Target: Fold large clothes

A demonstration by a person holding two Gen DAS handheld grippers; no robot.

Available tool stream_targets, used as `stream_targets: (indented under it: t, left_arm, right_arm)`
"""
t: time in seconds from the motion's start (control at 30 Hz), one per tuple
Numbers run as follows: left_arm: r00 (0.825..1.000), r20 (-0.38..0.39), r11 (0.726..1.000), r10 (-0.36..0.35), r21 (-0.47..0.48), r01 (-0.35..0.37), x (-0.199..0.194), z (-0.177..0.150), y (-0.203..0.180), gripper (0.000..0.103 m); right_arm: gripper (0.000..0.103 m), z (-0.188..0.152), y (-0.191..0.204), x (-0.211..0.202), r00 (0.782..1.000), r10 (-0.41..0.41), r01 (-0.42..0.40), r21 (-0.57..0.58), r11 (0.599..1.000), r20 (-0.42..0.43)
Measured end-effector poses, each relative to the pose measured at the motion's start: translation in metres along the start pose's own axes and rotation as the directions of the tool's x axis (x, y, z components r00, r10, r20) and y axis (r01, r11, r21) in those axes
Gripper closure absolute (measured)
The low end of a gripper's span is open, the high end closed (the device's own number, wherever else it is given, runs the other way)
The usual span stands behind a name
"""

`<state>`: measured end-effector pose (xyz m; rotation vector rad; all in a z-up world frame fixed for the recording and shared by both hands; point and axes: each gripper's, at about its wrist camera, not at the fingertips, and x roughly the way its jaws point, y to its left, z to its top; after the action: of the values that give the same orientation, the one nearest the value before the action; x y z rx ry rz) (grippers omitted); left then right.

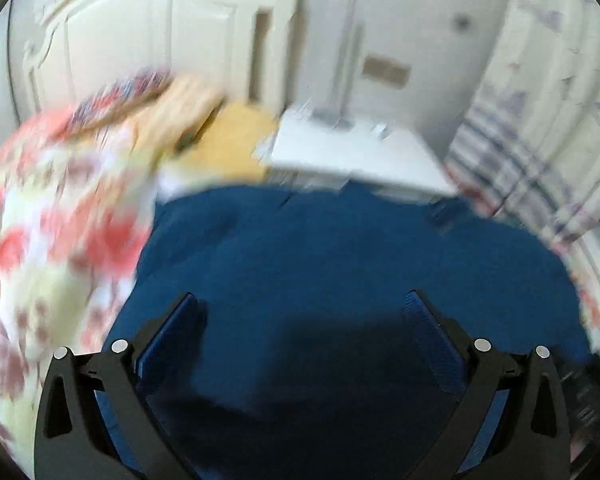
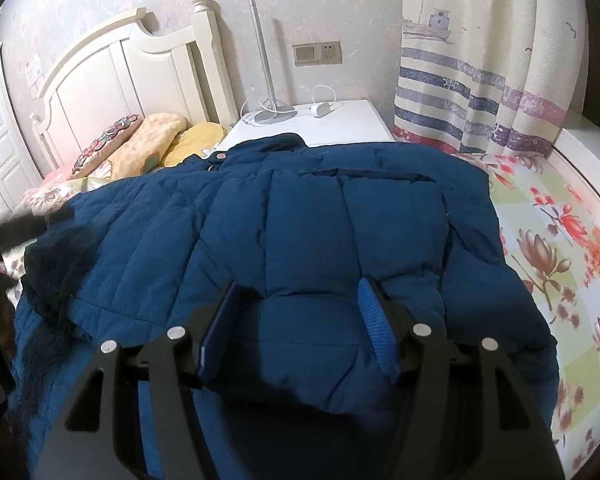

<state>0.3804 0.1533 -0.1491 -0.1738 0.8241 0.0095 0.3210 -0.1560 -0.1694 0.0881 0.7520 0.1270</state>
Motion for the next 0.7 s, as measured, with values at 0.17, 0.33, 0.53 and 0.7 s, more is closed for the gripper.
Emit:
stream_targets:
  t: [0.17,0.33,0.53,0.7]
  left_arm:
    - [0.998,0.002,0.99,0.059,0.131,-0.058,0.014,-0.013,-0.012,0.004]
    - [0.999,0.003,0.991,0.052,0.124,-0.051,0.015,-0.013,-0.01,0.004]
    - [0.999,0.005,0.992,0.043,0.117,-0.044,0.014,-0.015,-0.005,0.004]
    - [0.999,0.007,0.993,0.039,0.113,-0.039,0.012,-0.017,-0.004,0.004]
  right_arm:
    - [0.041,0.0,0.006,-0.005,0.999,-0.034,0.034,-0.016,0.999,-0.001]
    - [0.041,0.03,0.029,-0.025,0.995,-0.064,0.069,-0.056,0.996,0.079]
    - [0.032,0.049,0.062,0.054,0.984,-0.149,0.123,-0.23,0.965,-0.099]
    - [0.032,0.051,0.063,0.055,0.978,-0.148,0.108,-0.249,0.963,-0.147]
